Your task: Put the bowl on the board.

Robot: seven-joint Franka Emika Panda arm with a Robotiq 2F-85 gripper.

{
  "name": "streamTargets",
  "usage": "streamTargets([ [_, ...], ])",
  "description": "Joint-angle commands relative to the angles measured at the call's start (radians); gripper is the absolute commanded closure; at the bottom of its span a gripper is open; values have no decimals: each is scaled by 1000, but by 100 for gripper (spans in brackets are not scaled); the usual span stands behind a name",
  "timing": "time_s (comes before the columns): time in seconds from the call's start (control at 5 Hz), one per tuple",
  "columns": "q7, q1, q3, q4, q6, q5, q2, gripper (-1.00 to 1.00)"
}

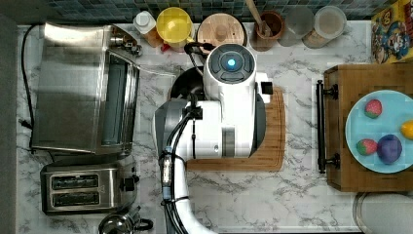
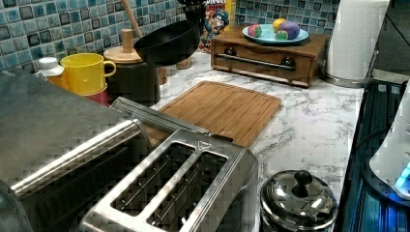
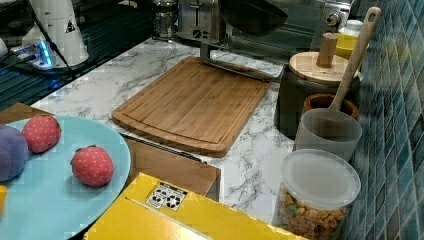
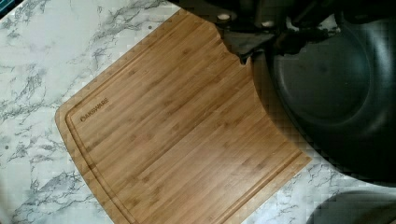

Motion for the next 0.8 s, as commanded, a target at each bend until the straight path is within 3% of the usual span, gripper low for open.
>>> streamTargets([
  [0.2,12,-18,-12,-65,48,-2,-30,100],
  [0.6,78,-85,-90,-248,212,57,-121,100],
  [0.8,143,-90,-135,-320,269,54,-144,100],
])
